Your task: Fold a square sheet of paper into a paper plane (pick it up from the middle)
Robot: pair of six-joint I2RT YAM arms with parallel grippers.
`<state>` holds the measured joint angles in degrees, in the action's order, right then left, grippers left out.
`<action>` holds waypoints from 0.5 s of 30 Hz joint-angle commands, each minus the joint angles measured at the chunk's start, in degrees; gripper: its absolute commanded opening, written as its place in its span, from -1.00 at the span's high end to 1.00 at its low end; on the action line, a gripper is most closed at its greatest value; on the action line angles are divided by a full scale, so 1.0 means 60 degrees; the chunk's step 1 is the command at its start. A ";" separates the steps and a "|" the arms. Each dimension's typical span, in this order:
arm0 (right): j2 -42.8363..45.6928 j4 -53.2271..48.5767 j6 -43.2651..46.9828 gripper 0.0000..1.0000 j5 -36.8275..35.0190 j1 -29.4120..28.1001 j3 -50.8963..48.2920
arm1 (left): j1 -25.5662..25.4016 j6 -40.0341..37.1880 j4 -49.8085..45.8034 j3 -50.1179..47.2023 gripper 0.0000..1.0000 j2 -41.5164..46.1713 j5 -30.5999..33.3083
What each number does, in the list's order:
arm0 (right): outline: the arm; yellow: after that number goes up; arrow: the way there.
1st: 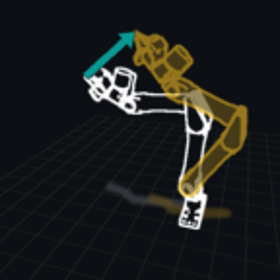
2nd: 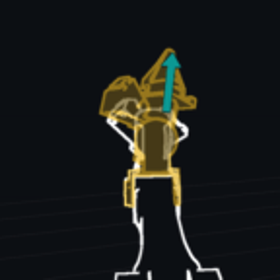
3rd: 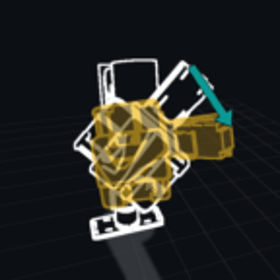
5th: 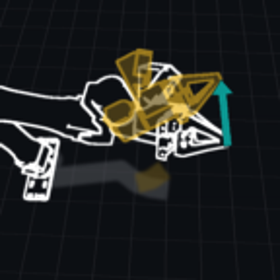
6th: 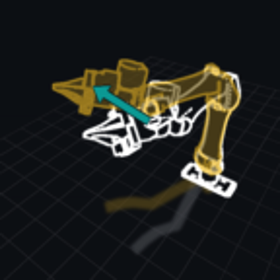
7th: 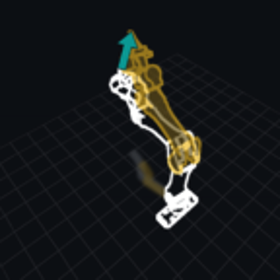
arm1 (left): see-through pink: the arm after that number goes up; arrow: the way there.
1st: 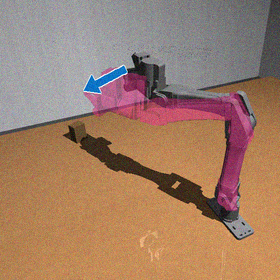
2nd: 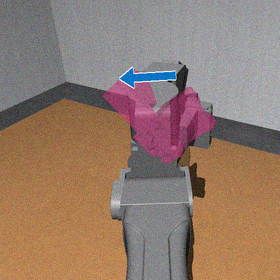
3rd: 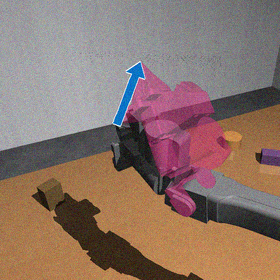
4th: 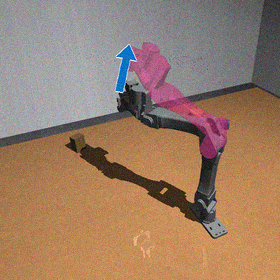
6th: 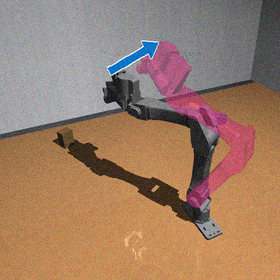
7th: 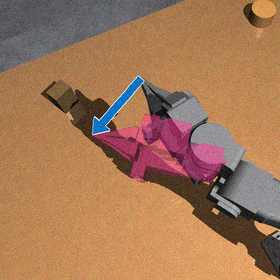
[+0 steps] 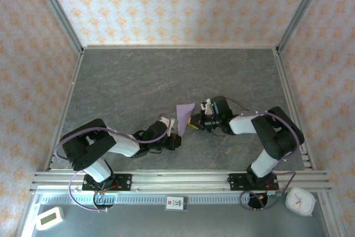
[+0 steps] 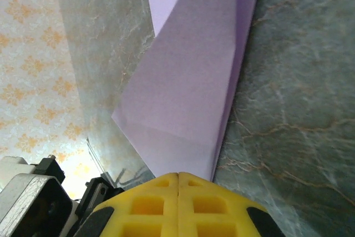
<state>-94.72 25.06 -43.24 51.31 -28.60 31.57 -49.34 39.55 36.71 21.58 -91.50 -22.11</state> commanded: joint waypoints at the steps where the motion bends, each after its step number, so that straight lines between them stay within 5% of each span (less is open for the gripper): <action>1: -0.0408 0.0618 -0.0125 1.00 0.0146 -0.0264 0.0280 | 0.0005 0.0205 -0.1403 -0.0510 1.00 -0.0231 -0.0506; 10: -0.1404 0.0047 0.0086 1.00 -0.0011 -0.0631 0.1201 | 0.0079 0.0220 -0.1353 -0.0514 1.00 -0.0370 -0.0589; 15: -0.1651 -0.2118 0.0693 1.00 -0.0795 -0.0636 0.2171 | 0.0107 0.0149 -0.1410 -0.0523 1.00 -0.0470 -0.0681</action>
<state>-103.50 20.91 -42.24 50.19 -32.21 41.30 -48.60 39.66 37.39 21.26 -91.68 -23.77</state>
